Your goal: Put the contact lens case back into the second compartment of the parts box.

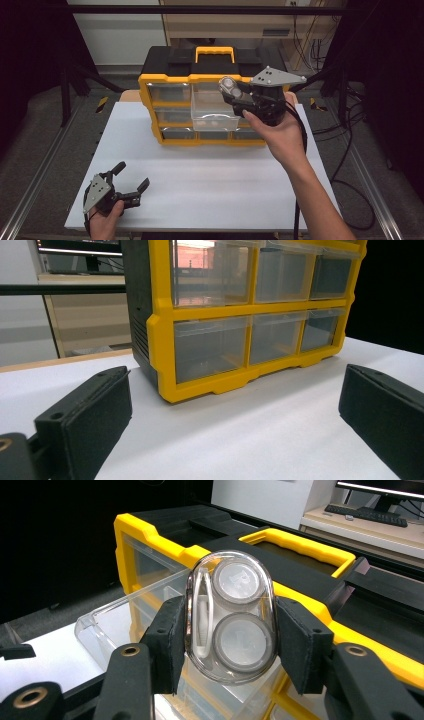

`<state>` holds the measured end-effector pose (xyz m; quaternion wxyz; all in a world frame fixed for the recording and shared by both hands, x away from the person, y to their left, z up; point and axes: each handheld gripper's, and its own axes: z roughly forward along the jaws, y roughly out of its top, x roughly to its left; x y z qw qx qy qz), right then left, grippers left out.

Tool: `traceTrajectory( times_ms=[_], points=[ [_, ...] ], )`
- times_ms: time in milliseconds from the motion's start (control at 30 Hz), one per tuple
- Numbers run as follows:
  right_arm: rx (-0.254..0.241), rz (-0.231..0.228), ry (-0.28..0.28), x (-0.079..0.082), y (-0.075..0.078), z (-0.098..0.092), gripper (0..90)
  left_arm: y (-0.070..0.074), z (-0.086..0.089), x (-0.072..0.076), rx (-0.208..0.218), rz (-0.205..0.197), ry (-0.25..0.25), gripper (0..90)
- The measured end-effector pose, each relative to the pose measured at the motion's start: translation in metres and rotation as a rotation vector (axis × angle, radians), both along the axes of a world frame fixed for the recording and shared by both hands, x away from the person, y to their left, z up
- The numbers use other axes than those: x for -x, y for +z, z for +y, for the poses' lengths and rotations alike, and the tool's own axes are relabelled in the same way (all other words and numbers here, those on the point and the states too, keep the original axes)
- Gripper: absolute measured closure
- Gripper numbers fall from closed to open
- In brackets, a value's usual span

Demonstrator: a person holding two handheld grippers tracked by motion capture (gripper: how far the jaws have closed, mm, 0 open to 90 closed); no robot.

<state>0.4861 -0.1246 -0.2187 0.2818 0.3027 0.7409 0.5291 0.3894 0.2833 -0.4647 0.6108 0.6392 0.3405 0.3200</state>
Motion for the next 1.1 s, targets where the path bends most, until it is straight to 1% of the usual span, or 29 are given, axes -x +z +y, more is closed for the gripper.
traceTrajectory(
  times_ms=[500,833,1100],
  points=[
    [0.011,0.006,0.015,0.002,0.000,0.004,49.0,0.000,0.000,0.000,0.002,-0.001,0.004,0.3],
    [0.025,0.006,0.031,0.003,-0.002,0.012,48.9,0.000,0.001,0.000,0.003,0.000,0.004,0.3],
    [0.030,0.010,0.034,0.002,-0.004,0.015,49.0,0.000,0.001,0.000,0.003,-0.001,0.004,0.3]
  ],
)
